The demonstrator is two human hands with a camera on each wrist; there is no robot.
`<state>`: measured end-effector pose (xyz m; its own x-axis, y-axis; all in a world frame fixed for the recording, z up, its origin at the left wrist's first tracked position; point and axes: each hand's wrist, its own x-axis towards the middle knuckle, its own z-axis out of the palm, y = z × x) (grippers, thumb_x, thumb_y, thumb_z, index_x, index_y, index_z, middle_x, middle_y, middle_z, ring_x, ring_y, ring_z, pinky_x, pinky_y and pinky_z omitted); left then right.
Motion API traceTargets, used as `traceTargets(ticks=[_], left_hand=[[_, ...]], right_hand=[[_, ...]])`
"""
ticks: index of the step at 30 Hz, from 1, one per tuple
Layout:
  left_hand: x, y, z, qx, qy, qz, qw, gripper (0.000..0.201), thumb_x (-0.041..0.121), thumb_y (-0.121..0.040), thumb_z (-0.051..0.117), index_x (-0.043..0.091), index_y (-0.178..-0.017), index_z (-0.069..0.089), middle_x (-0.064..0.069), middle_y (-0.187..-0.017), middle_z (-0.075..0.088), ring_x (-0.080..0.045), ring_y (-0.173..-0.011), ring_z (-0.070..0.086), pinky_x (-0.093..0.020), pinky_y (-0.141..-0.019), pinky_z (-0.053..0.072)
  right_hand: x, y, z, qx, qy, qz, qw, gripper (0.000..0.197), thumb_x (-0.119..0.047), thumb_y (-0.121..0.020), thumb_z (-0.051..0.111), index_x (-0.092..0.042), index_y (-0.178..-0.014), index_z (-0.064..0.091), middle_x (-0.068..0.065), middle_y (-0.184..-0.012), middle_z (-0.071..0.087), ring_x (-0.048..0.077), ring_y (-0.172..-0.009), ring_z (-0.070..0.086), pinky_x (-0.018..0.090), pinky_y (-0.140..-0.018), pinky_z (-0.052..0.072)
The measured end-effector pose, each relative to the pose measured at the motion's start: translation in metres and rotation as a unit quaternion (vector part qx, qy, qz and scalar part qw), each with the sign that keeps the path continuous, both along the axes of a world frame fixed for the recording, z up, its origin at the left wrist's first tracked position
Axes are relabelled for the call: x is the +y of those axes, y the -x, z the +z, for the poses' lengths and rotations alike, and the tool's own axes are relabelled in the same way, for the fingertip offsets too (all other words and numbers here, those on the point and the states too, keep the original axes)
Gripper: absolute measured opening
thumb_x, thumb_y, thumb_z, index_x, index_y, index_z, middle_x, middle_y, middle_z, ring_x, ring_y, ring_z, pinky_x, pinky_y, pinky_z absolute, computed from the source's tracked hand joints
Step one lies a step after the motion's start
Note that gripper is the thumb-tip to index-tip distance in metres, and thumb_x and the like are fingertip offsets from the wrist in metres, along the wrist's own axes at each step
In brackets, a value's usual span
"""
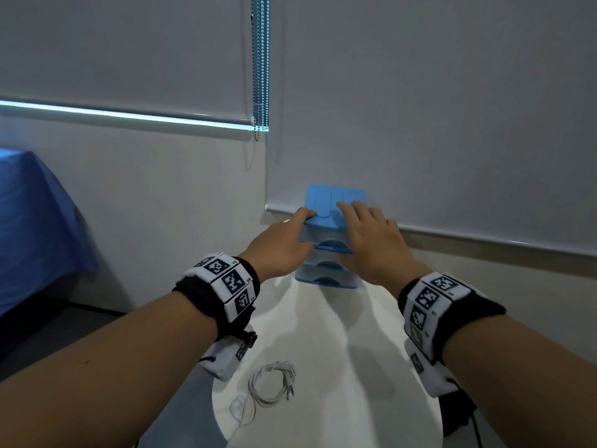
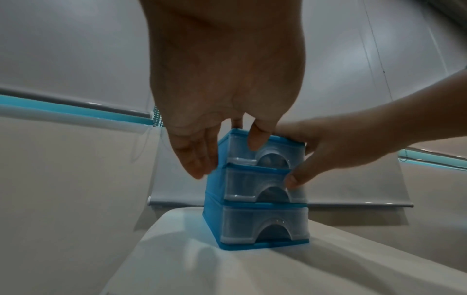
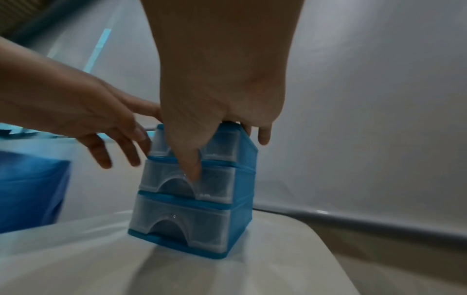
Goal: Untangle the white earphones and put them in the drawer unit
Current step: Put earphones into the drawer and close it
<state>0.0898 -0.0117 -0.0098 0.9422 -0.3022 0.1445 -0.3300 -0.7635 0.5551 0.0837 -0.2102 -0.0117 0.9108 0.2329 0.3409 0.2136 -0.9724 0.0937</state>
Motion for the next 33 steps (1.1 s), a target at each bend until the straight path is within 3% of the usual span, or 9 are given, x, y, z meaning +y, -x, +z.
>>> traceTargets(ticks=[3, 5, 9, 14, 21, 23, 27, 30, 33], left_hand=[[-0.003, 0.004, 0.002, -0.077, -0.018, 0.049, 0.996, 0.052, 0.028, -0.098, 0.054, 0.034, -0.148, 0.042, 0.0, -0.129, 0.048, -0.019, -0.114, 0.053, -0.037, -0.09, 0.049], [-0.008, 0.01, 0.005, -0.091, 0.095, 0.094, 0.987, 0.033, 0.022, -0.095, 0.057, 0.026, -0.128, 0.054, 0.002, -0.108, 0.056, -0.017, -0.093, 0.057, -0.033, -0.076, 0.046], [-0.032, 0.024, -0.003, 0.207, 0.305, 0.102, 0.924, 0.009, 0.016, -0.092, 0.054, 0.014, -0.085, 0.058, -0.002, -0.073, 0.059, -0.016, -0.053, 0.048, -0.023, -0.05, 0.038], [-0.057, 0.018, -0.031, 0.438, 0.363, 0.124, 0.813, 0.023, 0.027, -0.1, 0.05, 0.009, -0.089, 0.06, -0.004, -0.067, 0.061, -0.01, -0.042, 0.042, -0.017, -0.04, 0.026], [-0.083, 0.019, -0.045, 0.446, 0.613, 0.171, 0.63, 0.019, 0.025, -0.101, 0.047, 0.01, -0.098, 0.058, -0.004, -0.066, 0.05, -0.011, -0.05, 0.036, -0.019, -0.039, 0.024], [-0.086, 0.027, -0.049, 0.454, 0.626, 0.177, 0.609, 0.024, 0.029, -0.102, 0.042, 0.01, -0.106, 0.057, -0.004, -0.064, 0.049, -0.012, -0.048, 0.036, -0.019, -0.037, 0.024], [-0.074, 0.052, -0.046, 0.517, 0.519, 0.132, 0.668, 0.052, 0.043, -0.107, 0.034, -0.002, -0.123, 0.052, -0.012, -0.072, 0.071, -0.015, -0.04, 0.051, -0.018, -0.037, 0.029], [-0.057, 0.065, -0.029, 0.508, 0.386, 0.085, 0.765, 0.053, 0.038, -0.107, 0.038, -0.01, -0.119, 0.059, -0.017, -0.091, 0.078, -0.015, -0.047, 0.063, -0.016, -0.035, 0.034], [-0.044, 0.063, -0.011, 0.389, 0.252, 0.052, 0.885, 0.038, 0.031, -0.104, 0.048, 0.002, -0.105, 0.072, -0.003, -0.074, 0.074, -0.01, -0.044, 0.06, -0.018, -0.039, 0.034]], right_hand=[[-0.002, -0.009, 0.001, 0.029, -0.019, 0.002, 0.999, 0.081, -0.04, -0.089, 0.074, -0.021, -0.152, 0.028, 0.002, -0.153, 0.034, 0.028, -0.14, 0.034, 0.046, -0.106, 0.04], [-0.003, -0.013, 0.0, 0.03, -0.022, 0.004, 0.999, 0.08, -0.038, -0.086, 0.078, -0.02, -0.15, 0.032, 0.001, -0.148, 0.039, 0.028, -0.137, 0.037, 0.046, -0.104, 0.043], [-0.003, -0.016, -0.005, 0.019, -0.052, 0.006, 0.998, 0.072, -0.03, -0.085, 0.08, -0.02, -0.142, 0.038, 0.0, -0.137, 0.044, 0.027, -0.131, 0.041, 0.041, -0.094, 0.051], [-0.001, -0.019, -0.002, 0.031, -0.063, 0.001, 0.998, 0.073, -0.026, -0.084, 0.082, -0.02, -0.142, 0.038, 0.001, -0.137, 0.043, 0.025, -0.131, 0.04, 0.039, -0.092, 0.05], [-0.004, -0.02, -0.001, 0.046, -0.068, 0.002, 0.997, 0.075, -0.02, -0.084, 0.081, -0.02, -0.145, 0.037, 0.001, -0.14, 0.04, 0.025, -0.134, 0.037, 0.041, -0.095, 0.052], [-0.004, -0.019, -0.002, 0.041, -0.071, 0.005, 0.997, 0.075, -0.019, -0.086, 0.079, -0.02, -0.147, 0.036, 0.001, -0.142, 0.039, 0.024, -0.135, 0.036, 0.041, -0.095, 0.051], [-0.005, -0.02, -0.003, 0.04, -0.079, 0.003, 0.996, 0.074, -0.014, -0.088, 0.074, -0.019, -0.15, 0.034, 0.001, -0.145, 0.038, 0.024, -0.138, 0.034, 0.041, -0.098, 0.049], [-0.003, -0.02, -0.002, 0.041, -0.078, 0.006, 0.996, 0.071, -0.013, -0.087, 0.073, -0.019, -0.147, 0.036, 0.002, -0.142, 0.04, 0.026, -0.136, 0.037, 0.042, -0.098, 0.049], [0.0, -0.018, 0.001, 0.048, -0.078, 0.004, 0.996, 0.07, -0.014, -0.086, 0.074, -0.019, -0.145, 0.038, 0.002, -0.138, 0.042, 0.026, -0.133, 0.038, 0.042, -0.097, 0.049]])
